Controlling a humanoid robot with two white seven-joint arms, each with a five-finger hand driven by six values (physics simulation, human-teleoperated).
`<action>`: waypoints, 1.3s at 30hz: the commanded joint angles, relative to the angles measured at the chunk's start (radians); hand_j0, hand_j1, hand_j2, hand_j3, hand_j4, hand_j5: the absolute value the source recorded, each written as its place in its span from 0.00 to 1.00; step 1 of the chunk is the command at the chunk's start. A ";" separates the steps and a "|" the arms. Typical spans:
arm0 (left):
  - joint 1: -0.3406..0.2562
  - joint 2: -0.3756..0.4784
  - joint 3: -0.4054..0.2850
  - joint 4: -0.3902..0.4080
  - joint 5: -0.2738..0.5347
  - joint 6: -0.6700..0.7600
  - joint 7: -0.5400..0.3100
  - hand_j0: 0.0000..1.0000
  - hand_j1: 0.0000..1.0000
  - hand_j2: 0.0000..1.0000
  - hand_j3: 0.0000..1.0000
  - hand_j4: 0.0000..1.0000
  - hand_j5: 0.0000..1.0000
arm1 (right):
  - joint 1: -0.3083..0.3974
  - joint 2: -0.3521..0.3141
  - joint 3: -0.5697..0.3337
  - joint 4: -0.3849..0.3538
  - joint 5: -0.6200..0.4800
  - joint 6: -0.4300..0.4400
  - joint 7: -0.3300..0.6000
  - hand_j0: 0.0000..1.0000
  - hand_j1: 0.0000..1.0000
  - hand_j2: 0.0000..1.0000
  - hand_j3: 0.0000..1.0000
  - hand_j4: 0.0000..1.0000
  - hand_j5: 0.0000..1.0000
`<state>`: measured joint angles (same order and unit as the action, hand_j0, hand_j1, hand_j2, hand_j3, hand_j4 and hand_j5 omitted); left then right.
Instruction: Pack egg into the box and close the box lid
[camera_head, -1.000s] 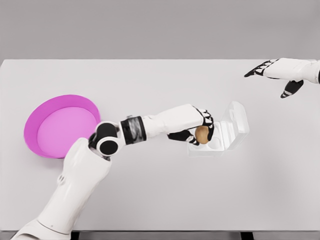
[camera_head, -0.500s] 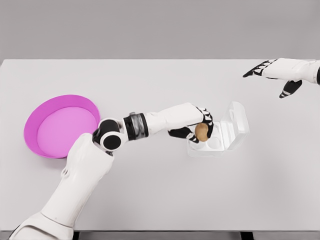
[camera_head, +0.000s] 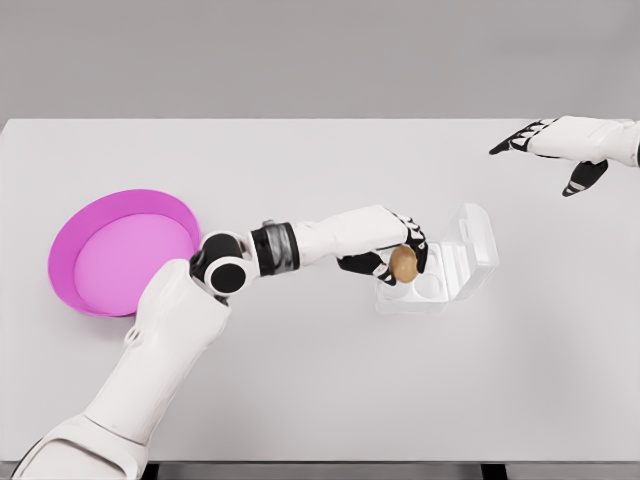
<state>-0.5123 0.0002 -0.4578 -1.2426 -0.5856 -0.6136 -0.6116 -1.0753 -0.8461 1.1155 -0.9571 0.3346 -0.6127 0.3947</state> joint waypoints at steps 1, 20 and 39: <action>0.000 0.000 -0.001 0.006 0.009 0.003 0.001 0.47 0.47 0.47 0.47 0.47 0.47 | 0.000 -0.001 -0.002 0.000 -0.005 0.002 0.000 1.00 1.00 1.00 1.00 1.00 1.00; 0.000 0.000 0.002 0.005 0.015 0.003 0.001 0.68 0.68 0.68 0.68 0.68 0.68 | 0.000 -0.002 -0.003 0.001 -0.003 0.002 0.000 1.00 1.00 1.00 1.00 1.00 1.00; -0.006 0.070 0.028 -0.095 0.138 0.003 0.001 0.98 0.98 0.98 0.98 0.98 0.98 | 0.005 -0.004 -0.002 -0.006 -0.005 0.002 -0.003 1.00 1.00 1.00 1.00 1.00 1.00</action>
<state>-0.5170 0.0387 -0.4345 -1.3079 -0.4971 -0.6138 -0.6114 -1.0707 -0.8479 1.1154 -0.9615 0.3349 -0.6127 0.3922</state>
